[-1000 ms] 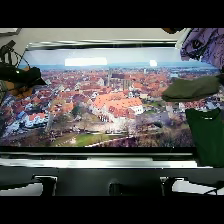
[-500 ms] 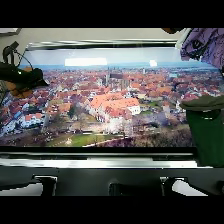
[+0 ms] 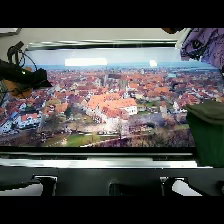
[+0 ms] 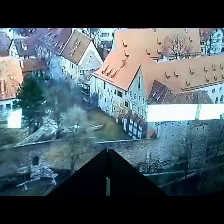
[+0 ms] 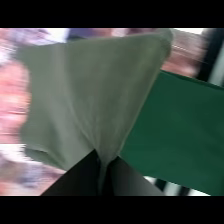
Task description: Fold the clothes and pants, and hang the long-sleeved shirts on hangers.
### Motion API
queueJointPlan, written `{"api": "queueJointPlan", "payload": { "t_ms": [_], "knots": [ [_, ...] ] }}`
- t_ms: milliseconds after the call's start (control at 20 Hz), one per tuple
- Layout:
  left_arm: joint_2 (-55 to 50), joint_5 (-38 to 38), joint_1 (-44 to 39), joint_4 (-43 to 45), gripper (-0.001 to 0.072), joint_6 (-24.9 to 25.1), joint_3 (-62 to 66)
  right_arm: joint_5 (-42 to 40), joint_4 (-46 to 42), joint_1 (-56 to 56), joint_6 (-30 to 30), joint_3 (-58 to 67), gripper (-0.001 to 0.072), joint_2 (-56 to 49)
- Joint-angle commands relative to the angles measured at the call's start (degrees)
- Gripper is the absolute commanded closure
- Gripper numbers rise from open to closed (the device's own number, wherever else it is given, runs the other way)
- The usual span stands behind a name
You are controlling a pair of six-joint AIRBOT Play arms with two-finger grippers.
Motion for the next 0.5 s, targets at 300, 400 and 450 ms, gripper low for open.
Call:
{"api": "queueJointPlan", "payload": {
  "t_ms": [300, 400, 450],
  "knots": [
    [-0.02, 0.04, -0.13, 0.02, 0.0689, 0.00, 0.00, 6.95, -13.05, -0.04, 4.72, -31.01, 0.0686, 5.66],
    [-0.02, 0.04, -0.13, 0.02, 0.0689, 0.00, 0.00, 7.28, -15.30, -0.04, 5.49, -33.44, 0.0686, 5.66],
    [-0.02, 0.04, -0.15, 0.02, 0.0689, 0.00, 0.00, 7.17, -16.26, -0.04, 5.73, -34.16, 0.0685, 5.66]
  ]
}}
